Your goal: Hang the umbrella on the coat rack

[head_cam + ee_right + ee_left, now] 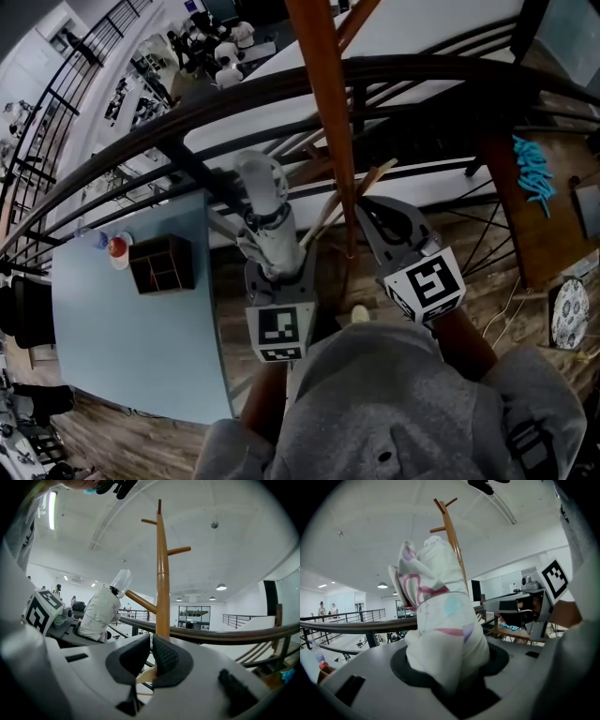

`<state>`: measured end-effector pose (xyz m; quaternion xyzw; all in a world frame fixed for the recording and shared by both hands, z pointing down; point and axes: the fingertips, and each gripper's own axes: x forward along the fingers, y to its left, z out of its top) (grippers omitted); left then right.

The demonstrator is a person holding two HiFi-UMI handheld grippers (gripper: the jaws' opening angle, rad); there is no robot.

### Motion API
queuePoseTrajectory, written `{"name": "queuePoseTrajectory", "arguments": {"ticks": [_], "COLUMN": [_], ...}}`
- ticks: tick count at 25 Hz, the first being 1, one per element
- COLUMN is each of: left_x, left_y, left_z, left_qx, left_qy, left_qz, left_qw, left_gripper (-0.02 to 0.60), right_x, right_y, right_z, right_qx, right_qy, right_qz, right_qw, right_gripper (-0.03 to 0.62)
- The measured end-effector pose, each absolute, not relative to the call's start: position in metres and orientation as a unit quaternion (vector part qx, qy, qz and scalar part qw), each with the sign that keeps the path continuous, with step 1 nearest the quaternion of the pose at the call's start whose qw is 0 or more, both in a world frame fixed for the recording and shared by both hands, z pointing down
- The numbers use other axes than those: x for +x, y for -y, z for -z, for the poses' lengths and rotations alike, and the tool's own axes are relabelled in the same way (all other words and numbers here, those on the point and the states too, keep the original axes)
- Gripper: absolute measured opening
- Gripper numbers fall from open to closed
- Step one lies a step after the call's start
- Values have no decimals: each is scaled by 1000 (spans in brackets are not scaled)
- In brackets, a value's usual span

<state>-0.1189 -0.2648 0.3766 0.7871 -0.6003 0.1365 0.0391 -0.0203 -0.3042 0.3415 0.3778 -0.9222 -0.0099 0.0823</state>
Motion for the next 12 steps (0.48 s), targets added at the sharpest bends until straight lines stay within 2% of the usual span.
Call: {"name": "queuePoseTrajectory", "arguments": {"ticks": [12], "left_x": [-109], "left_y": [264], "left_z": [-372], "left_qx": [797], "left_qy": [588], "left_qz": [-134], "left_qw": [29], "left_gripper": [242], "right_x": [-17], "right_y": [307], "right_z": [-343], "right_qx": [379], "right_qy": [921], "right_qz": [9], "right_qw": [87], "right_gripper": [32]}}
